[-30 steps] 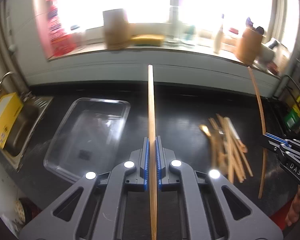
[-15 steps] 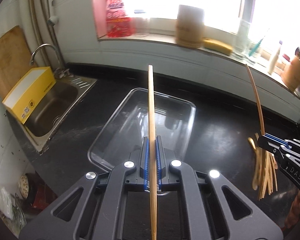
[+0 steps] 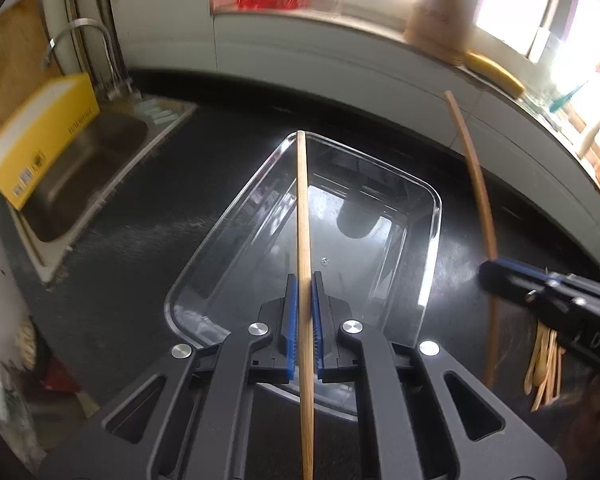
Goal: Organize utensils
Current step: 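Carry both chopsticks over the clear plastic tray with both tools, then open both tools to drop the chopsticks into the tray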
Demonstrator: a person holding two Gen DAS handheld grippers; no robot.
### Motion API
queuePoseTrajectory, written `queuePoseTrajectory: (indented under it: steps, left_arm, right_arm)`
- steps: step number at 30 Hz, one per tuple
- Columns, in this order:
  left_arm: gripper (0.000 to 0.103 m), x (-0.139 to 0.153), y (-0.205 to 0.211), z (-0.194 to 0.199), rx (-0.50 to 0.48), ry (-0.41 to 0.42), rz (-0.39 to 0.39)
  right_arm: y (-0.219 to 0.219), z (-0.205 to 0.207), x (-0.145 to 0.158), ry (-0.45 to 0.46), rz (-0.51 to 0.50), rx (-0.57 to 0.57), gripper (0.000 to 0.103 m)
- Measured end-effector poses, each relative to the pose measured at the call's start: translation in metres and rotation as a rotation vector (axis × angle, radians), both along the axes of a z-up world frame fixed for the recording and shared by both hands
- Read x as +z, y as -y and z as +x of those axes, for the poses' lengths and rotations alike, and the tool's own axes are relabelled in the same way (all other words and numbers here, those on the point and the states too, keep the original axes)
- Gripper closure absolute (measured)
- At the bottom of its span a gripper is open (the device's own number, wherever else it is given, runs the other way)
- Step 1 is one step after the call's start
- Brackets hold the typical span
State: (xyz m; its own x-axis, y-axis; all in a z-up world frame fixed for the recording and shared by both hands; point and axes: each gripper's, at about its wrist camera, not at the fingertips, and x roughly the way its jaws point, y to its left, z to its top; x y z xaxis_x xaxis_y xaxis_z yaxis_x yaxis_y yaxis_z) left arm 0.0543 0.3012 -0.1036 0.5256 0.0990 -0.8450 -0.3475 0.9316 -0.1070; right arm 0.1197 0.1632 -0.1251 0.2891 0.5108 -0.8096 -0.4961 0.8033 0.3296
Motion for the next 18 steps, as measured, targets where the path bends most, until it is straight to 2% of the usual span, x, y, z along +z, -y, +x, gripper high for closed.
queuePoseTrajectory:
  steps: [4,18]
  left_arm:
    - [0.097,-0.018,-0.015,0.016,0.006,-0.012,-0.042]
    - [0.097,-0.065,-0.030,0.058,-0.019,-0.094,-0.089]
  right_arm:
    - [-0.020,0.022,-0.022,-0.076,-0.004,0.006,0.096]
    - [-0.059,0.070,-0.080,-0.187,-0.090,0.026,0.096]
